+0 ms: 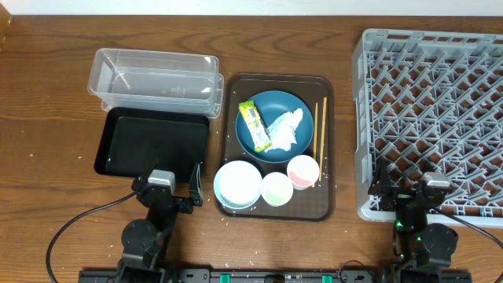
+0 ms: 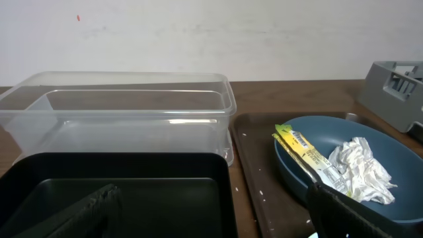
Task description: Sort waste into correct bins and load items into the dishwasher rack
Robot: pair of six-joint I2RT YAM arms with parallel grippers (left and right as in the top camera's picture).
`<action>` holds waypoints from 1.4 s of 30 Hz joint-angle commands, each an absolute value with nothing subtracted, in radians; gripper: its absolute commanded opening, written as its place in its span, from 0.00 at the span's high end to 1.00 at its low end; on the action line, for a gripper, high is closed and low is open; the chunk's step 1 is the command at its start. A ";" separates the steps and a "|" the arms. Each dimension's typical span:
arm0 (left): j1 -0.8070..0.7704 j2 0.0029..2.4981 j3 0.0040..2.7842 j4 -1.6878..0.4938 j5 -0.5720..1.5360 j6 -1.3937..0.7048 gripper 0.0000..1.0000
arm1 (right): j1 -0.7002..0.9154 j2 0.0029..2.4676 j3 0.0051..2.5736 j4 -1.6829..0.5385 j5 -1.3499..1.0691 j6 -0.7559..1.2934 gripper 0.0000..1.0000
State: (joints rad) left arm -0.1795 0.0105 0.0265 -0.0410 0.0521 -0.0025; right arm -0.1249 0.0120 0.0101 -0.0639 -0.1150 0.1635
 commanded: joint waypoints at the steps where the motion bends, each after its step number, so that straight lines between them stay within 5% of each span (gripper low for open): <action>1: -0.175 0.005 0.004 -0.066 0.043 0.004 0.08 | -0.115 0.007 0.005 -0.063 -0.105 0.148 0.01; 23: -0.175 0.007 0.004 -0.052 0.044 0.002 0.08 | -0.115 0.007 0.006 -0.058 -0.160 0.160 0.01; 29: -0.175 0.009 0.108 -0.036 0.048 -0.276 0.08 | -0.115 0.007 0.047 -0.048 -0.399 0.166 0.01; 35: -0.175 0.080 0.287 -0.105 0.139 -0.275 0.08 | -0.115 0.032 0.219 -0.251 -0.424 0.205 0.01; 42: -0.175 0.440 0.676 -0.474 0.278 -0.275 0.08 | -0.115 0.293 0.566 -0.577 -0.428 0.205 0.01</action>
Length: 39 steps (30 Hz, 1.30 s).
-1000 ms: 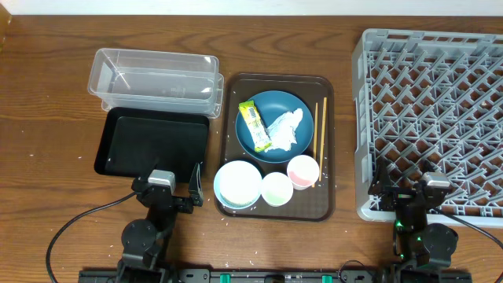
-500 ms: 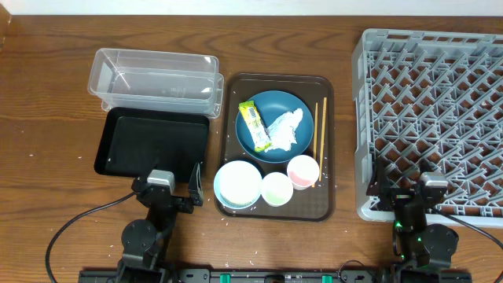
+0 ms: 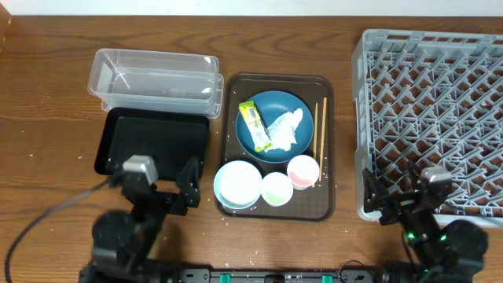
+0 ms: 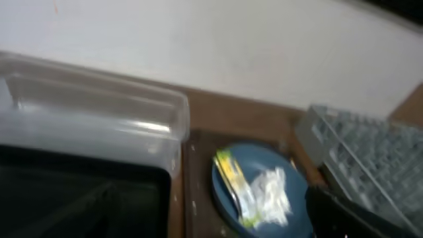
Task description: Sort waste into correct bins and load items into the dishwasher rack
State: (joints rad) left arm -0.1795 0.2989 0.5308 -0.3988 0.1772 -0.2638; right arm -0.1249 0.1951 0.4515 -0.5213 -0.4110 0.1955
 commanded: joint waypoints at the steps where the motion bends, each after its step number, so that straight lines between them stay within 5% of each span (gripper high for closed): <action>1: -0.175 0.506 0.743 -0.533 0.311 -0.275 0.08 | -0.115 0.350 0.627 -0.633 -0.428 0.205 0.01; 9: -0.175 0.801 0.983 -0.680 0.740 -0.316 0.08 | -0.115 0.683 0.982 -0.889 -0.516 0.187 0.01; 14: -0.178 0.886 0.983 -0.738 0.796 -0.315 0.08 | -0.115 0.740 1.006 -0.913 -0.590 0.187 0.01; 20: -0.304 0.960 0.960 -0.871 0.562 -0.309 0.09 | -0.115 0.746 1.006 -0.913 -0.596 0.226 0.01; 30: -0.710 1.231 0.945 -0.781 0.099 -0.317 0.20 | -0.115 0.758 1.006 -0.961 -0.595 0.239 0.01; 39: -0.757 1.459 0.945 -0.674 0.078 -0.321 0.32 | -0.115 0.790 1.006 -1.000 -0.591 0.237 0.01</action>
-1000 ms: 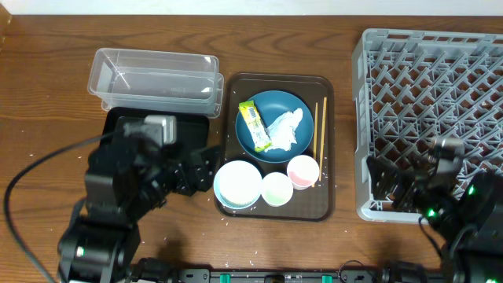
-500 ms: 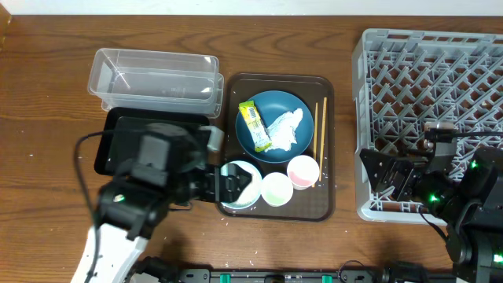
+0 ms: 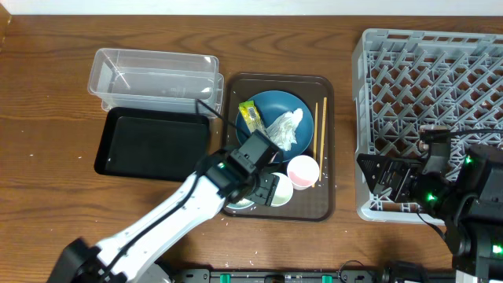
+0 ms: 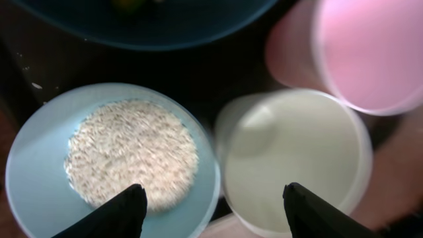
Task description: Sort waste into correct bins and load items into the dishwasher rack
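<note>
My left gripper [image 3: 258, 187] [image 4: 215, 211] hangs open low over the front of the brown tray [image 3: 327, 200]. One finger is over the light-blue bowl of rice [image 4: 112, 152] [image 3: 234, 207], the other over the pale green cup [image 4: 294, 158] [image 3: 281, 189]. The pink cup [image 4: 370, 53] [image 3: 303, 170] stands just beyond. Behind them the dark blue plate [image 3: 271, 104] carries a yellow-green wrapper [image 3: 252, 118] and a crumpled tissue [image 3: 285, 129]. Chopsticks [image 3: 321, 130] lie along the tray's right side. My right gripper [image 3: 383, 182] sits at the near left corner of the grey dishwasher rack [image 3: 432, 86], its fingers apparently spread.
A clear plastic bin [image 3: 153, 77] stands at the back left, with a black bin [image 3: 149, 141] in front of it, both left of the tray. The rack fills the right side. The left arm crosses the tray's front left corner.
My left arm has moved from its low place in front of the black bin to over the tray's front, gripper pointing down at the bowl and green cup. The right arm has risen beside the rack.
Both arms were folded low at the table's front edge, the left gripper looking across the bins toward the plate. Then both had lifted a little. Now the left gripper is open over the rice bowl and green cup, and nothing on the tray has moved.
</note>
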Robot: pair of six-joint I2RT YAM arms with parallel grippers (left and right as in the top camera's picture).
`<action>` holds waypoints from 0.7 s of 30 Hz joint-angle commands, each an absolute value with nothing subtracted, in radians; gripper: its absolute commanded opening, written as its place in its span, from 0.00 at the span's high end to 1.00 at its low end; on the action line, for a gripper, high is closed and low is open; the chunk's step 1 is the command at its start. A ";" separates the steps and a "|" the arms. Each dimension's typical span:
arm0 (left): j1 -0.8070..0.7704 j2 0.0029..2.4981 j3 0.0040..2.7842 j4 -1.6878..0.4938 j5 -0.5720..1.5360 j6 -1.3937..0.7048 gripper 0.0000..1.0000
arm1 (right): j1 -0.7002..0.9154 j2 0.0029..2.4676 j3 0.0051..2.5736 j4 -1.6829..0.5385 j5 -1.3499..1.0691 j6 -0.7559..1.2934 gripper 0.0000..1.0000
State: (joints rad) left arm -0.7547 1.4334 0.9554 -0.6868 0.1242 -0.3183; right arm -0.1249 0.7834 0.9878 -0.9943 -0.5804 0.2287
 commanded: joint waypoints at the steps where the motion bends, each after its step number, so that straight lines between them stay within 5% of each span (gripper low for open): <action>1: -0.757 1.471 0.945 -0.664 0.080 -0.321 0.33 | -0.115 0.790 1.006 -1.002 -0.591 0.237 0.01; 9: -0.757 1.519 0.944 -0.649 0.101 -0.324 0.55 | -0.115 0.790 1.006 -1.006 -0.590 0.238 0.01; 15: -0.757 1.518 0.944 -0.653 0.163 -0.324 0.94 | -0.115 0.790 1.006 -1.007 -0.583 0.238 0.01; 21: -0.727 1.457 0.957 -0.698 0.292 -0.325 0.94 | -0.115 0.790 1.006 -1.007 -0.583 0.238 0.01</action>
